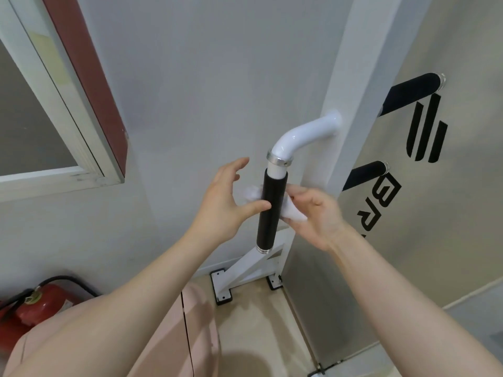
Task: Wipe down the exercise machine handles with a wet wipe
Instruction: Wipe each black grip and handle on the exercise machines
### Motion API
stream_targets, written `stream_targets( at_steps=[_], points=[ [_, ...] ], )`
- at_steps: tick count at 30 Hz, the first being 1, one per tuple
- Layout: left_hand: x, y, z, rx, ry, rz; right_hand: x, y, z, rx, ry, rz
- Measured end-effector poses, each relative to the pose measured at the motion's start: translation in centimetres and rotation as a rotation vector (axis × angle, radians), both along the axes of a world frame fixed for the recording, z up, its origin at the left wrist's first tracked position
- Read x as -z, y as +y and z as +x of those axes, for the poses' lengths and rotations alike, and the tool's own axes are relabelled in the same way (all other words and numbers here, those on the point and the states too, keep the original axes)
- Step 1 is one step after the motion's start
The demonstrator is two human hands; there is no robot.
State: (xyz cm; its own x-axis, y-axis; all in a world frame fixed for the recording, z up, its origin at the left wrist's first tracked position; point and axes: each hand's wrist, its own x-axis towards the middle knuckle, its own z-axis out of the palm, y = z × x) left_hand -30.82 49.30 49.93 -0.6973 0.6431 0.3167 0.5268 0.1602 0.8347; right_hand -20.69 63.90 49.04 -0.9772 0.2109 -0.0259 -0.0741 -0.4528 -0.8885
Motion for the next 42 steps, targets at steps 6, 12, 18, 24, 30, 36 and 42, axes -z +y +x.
stream_targets(
  at_steps=[6,12,18,24,30,36,42],
  points=[
    [-0.1,0.0,0.0,0.026,-0.168,-0.028,1.4,-0.5,1.4,-0.062,-0.023,0.462],
    [-0.5,0.2,0.3,0.093,-0.338,0.001,-1.5,-2.2,0.2,0.334,0.158,0.426],
    [-0.8,-0.2,0.2,0.121,-0.432,0.058,2.7,-4.5,-0.1,0.403,-0.064,0.543],
    [-0.9,-0.2,0.4,0.103,-0.452,0.058,1.1,-4.6,-0.6,0.491,0.03,0.523],
    [-0.6,-0.5,0.6,0.094,-0.43,0.057,5.6,-5.3,0.6,0.372,-0.339,0.694],
    [0.0,-0.1,1.1,0.039,-0.404,0.091,4.0,-5.9,0.1,0.54,-0.156,0.506],
    [0.1,0.1,1.3,0.05,-0.411,0.096,4.2,-6.4,0.3,0.631,-0.105,0.612]
  ],
)
